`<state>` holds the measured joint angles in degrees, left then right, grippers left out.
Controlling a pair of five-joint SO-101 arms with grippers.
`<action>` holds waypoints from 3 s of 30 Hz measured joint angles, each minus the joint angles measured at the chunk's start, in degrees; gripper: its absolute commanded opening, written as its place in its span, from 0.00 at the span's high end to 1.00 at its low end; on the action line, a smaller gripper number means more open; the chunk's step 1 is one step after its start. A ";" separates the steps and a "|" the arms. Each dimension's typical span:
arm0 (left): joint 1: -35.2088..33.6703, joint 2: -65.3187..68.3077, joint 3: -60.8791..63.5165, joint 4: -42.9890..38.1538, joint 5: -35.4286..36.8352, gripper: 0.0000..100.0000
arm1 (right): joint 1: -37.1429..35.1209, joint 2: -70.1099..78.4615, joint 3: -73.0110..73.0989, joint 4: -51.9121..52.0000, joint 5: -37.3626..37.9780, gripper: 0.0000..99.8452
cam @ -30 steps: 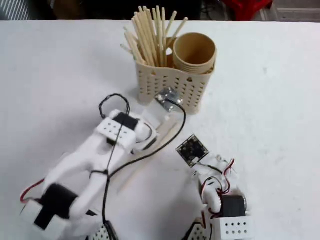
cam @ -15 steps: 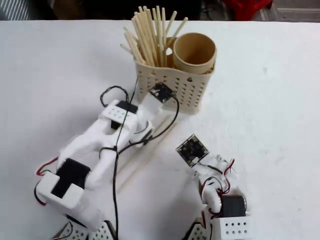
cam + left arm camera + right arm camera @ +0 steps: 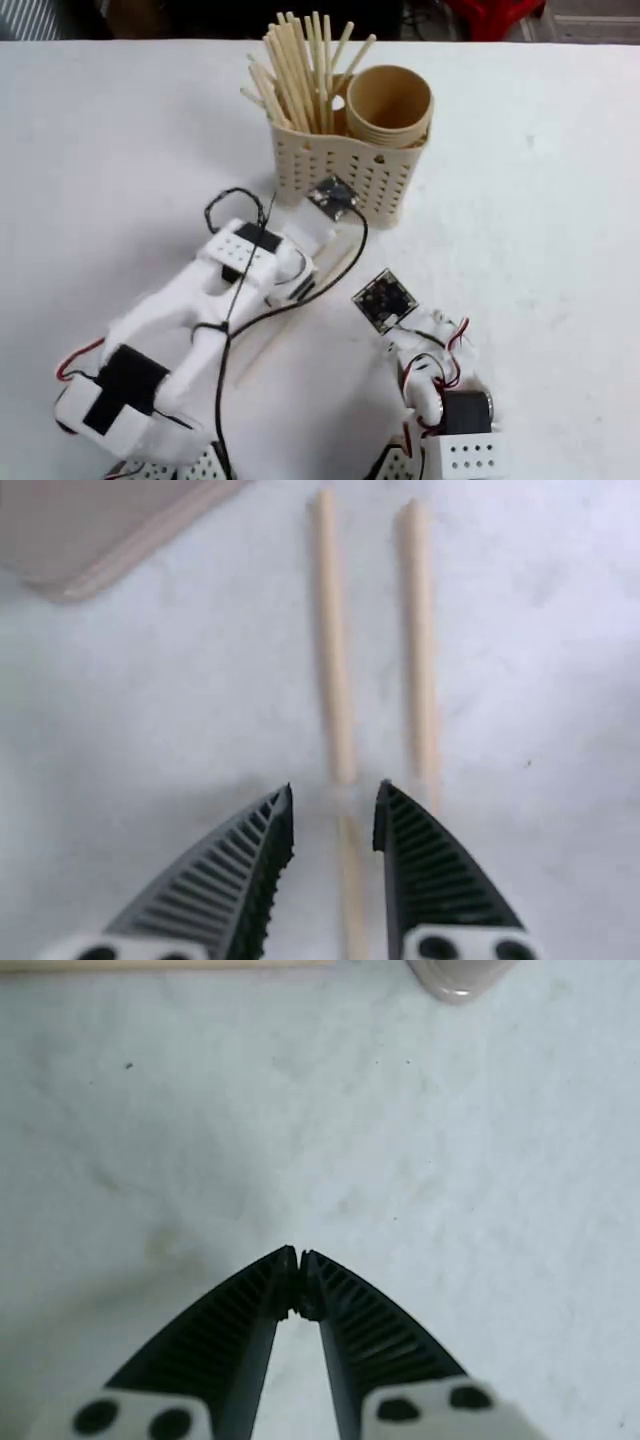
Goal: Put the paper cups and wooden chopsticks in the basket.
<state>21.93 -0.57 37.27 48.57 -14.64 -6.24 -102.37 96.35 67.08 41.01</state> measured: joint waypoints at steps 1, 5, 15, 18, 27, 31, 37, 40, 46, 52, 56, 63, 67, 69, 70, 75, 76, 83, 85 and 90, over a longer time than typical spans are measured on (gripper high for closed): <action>0.09 0.53 0.00 -0.18 0.00 0.85 | 0.00 0.00 0.00 0.00 0.00 0.98; -0.09 5.19 -1.76 -0.26 0.00 0.85 | 0.00 0.00 0.00 0.00 0.00 0.98; -0.09 11.34 -10.02 7.03 0.18 0.87 | 0.00 0.00 0.00 0.00 0.00 0.98; -0.09 11.87 -10.81 7.91 0.26 0.97 | 0.00 0.00 0.00 0.00 0.00 0.98; 0.00 12.04 -10.73 8.35 0.09 0.98 | -0.09 0.00 0.00 0.00 0.00 0.98; 0.00 12.04 -10.73 8.97 0.09 0.98 | -0.09 0.00 0.00 0.00 0.00 0.98; 1.41 9.93 -11.52 14.24 0.18 0.98 | 0.00 0.00 0.00 0.00 0.00 0.98; 4.31 5.63 -11.52 17.67 0.18 0.98 | 0.00 0.00 0.00 0.00 0.00 0.98; 8.00 -3.96 -11.52 24.00 0.18 0.98 | -0.09 0.00 0.00 0.00 0.00 0.98; 8.18 -16.09 -11.52 25.93 0.18 0.98 | 0.00 0.00 0.00 0.00 0.00 0.98; 7.74 -25.05 -13.98 25.49 0.09 0.98 | 0.00 0.00 0.00 0.00 0.00 0.98; 7.21 -30.95 -28.22 19.69 0.00 0.98 | -0.09 0.00 0.00 0.00 0.00 0.98; 7.12 -28.66 -34.55 8.09 0.00 0.98 | 0.00 0.00 0.00 0.00 0.00 0.98; 7.12 -26.02 -36.57 0.79 0.00 0.98 | -0.09 0.00 0.00 0.00 0.00 0.98; 7.12 -24.44 -37.27 -2.99 0.00 0.98 | -0.09 0.00 0.00 0.00 0.00 0.98; 5.80 -15.91 -41.14 -16.18 0.00 0.98 | -0.09 0.00 0.00 0.00 0.00 0.98; 5.19 -14.33 -42.02 -17.14 0.00 0.98 | -0.09 0.00 0.00 0.00 0.00 0.98; -2.29 -3.25 -50.46 -18.37 8.97 0.97 | 0.00 0.00 0.00 0.00 0.00 0.98; -4.48 -0.70 -52.31 -18.37 11.87 0.97 | 0.00 0.00 0.00 0.00 0.00 0.98; -6.33 1.85 -53.63 -18.37 15.82 0.97 | 0.00 0.00 0.00 0.00 0.00 0.98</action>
<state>15.60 1.27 -16.35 30.20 1.19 -6.24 -102.37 96.35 67.08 41.01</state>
